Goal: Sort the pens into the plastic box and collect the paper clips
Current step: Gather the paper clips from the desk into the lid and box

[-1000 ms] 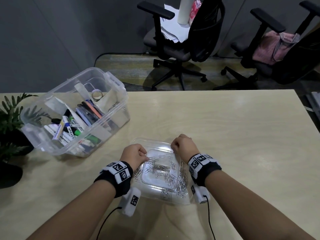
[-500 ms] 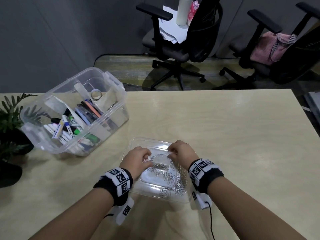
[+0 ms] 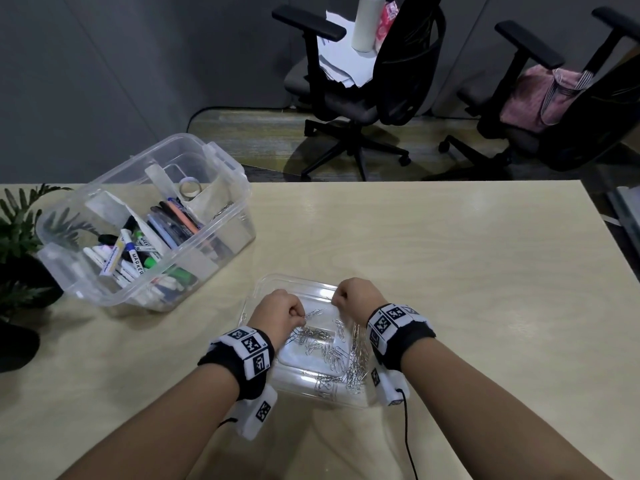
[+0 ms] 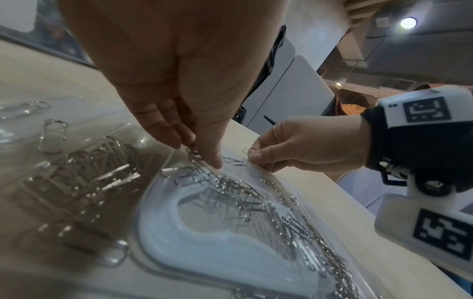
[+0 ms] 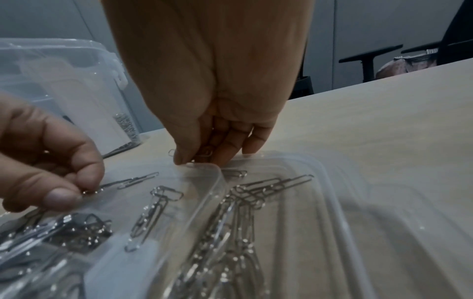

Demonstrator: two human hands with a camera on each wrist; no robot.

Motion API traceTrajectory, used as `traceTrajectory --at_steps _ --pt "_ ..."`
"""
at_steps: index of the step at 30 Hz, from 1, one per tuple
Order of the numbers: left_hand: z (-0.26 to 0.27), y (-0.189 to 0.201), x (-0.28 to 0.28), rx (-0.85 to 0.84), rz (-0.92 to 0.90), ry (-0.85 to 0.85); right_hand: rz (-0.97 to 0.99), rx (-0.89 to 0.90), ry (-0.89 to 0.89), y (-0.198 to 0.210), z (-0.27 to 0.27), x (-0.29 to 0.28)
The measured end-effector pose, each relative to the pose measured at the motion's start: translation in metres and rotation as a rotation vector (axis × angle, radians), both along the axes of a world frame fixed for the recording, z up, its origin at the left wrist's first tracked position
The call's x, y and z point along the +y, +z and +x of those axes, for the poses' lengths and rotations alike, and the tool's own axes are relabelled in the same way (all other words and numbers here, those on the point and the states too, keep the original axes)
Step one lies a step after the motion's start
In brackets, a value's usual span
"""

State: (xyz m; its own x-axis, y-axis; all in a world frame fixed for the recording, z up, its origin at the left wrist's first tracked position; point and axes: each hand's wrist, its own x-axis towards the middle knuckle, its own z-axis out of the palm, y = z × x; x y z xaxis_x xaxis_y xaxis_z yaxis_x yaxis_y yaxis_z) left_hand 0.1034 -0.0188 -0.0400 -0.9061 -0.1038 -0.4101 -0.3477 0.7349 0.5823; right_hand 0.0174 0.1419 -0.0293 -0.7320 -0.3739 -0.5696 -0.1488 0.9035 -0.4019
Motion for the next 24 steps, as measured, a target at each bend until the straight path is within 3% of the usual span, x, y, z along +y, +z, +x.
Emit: traceTrajectory --at_steps 7,14,24 --pt "0.002 -0.004 0.002 0.019 -0.024 -0.024 -0.073 0.221 0.123 0.009 0.016 0.015" --pt "0.006 -0.002 0.001 0.027 -0.133 -0.054 -0.157 0.196 0.228 0.009 0.025 0.006" --pt "0.004 0.001 0.000 -0.030 -0.165 -0.083 0.037 0.166 0.323 0.004 0.020 -0.010"
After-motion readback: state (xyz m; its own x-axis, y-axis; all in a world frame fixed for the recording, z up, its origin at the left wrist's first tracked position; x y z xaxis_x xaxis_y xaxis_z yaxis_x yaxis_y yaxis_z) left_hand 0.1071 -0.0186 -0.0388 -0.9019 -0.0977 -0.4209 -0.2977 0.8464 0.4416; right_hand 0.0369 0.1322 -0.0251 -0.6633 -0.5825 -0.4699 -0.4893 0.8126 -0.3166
